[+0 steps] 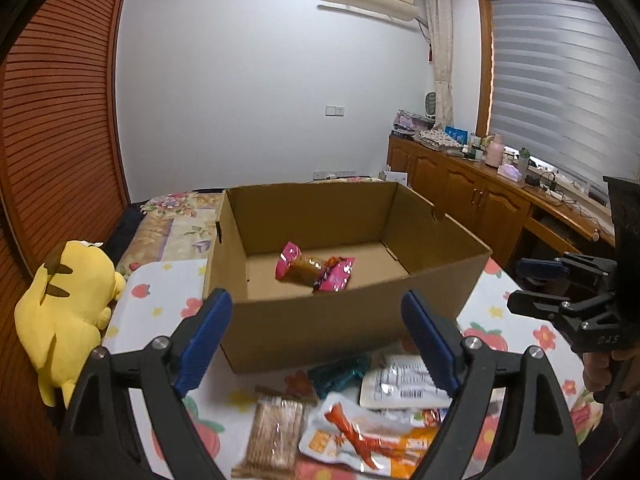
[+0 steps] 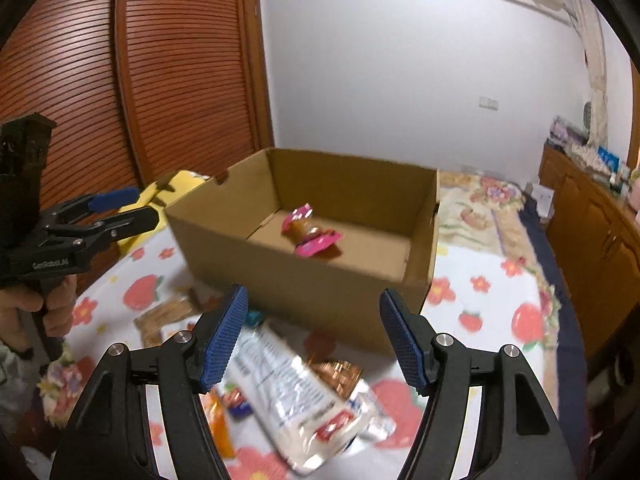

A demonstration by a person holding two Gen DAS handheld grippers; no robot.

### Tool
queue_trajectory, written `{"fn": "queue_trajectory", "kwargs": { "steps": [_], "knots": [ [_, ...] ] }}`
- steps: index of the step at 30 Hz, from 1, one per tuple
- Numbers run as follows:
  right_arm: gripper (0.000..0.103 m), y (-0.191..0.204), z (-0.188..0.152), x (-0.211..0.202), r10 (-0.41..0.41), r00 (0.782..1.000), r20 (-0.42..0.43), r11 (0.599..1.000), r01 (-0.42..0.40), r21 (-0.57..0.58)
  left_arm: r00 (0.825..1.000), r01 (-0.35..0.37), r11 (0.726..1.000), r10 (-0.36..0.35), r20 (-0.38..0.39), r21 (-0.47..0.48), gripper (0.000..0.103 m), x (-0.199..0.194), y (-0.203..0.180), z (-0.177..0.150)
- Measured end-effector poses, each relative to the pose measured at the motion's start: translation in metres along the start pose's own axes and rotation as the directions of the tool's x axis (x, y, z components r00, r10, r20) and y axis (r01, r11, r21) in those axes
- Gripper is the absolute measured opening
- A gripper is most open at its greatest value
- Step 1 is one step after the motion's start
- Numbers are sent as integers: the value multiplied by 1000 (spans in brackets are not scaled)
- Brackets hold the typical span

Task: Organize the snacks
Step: 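Return both tools to the snacks and grasp a white pouch with the right tool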

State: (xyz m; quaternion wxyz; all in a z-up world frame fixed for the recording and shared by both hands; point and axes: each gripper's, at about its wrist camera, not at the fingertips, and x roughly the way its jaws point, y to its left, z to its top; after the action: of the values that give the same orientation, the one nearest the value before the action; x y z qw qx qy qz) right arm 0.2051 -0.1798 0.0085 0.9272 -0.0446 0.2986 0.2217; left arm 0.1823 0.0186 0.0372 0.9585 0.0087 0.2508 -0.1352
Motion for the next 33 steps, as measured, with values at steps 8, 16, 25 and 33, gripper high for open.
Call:
{"fn": "queue_trajectory", "kwargs": {
  "steps": [8, 16, 25, 33],
  "knots": [
    [70, 9, -44, 32, 38, 991, -125, 998, -43, -37, 999, -2, 1000, 3, -48, 12, 87, -2, -14, -51],
    [70, 17, -71, 72, 49, 972, -232, 995, -68, -74, 991, 14, 1000, -18, -134, -27, 87, 12, -19, -91],
    [70, 31, -69, 91, 38, 960, -279, 981, -88, -170, 984, 11, 998, -22, -175, -64, 87, 14, -10, -112],
    [71, 33, -69, 95, 51, 953, -299, 977, -109, -181, 983, 17, 997, -30, -183, -75, 87, 15, -8, -116]
  ]
}}
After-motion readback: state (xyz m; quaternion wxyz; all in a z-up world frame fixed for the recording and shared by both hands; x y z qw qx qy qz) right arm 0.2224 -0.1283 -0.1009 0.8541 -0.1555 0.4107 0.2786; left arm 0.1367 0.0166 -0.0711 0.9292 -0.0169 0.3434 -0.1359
